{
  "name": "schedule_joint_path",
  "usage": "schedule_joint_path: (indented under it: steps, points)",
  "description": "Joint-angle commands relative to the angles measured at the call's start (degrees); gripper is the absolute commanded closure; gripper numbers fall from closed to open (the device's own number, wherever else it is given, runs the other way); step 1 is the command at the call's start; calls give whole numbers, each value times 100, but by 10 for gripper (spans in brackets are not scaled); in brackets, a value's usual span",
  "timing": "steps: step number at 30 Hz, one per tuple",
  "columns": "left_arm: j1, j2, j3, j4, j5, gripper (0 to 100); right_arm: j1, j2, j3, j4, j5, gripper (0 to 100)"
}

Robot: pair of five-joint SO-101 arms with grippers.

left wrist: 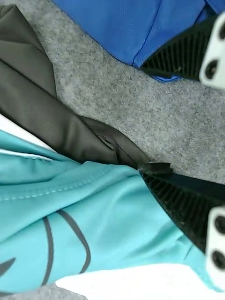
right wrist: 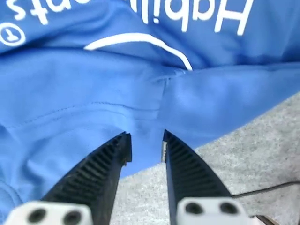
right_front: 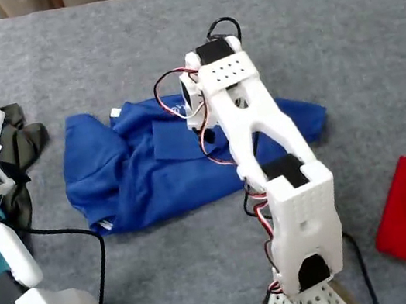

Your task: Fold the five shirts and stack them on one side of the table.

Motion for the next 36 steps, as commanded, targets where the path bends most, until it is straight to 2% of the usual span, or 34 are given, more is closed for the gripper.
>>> schedule_joint_path:
  steps: [1, 7, 19, 23, 36]
  points:
    - [35, -251, -26, 9, 0, 700, -66, 92, 57, -316, -70, 881]
    - [18, -251, -26, 9, 0, 700, -40, 664, 48, -440, -70, 882]
    - [9, -251, -26, 9, 0, 700, -13, 796, 171, -651, -97, 883]
    - [26, -251, -26, 9, 0, 700, -4, 1015, 277, -976, -70, 953]
    - [26, -251, -26, 9, 0, 700, -4, 286, 286, -422, 88, 981]
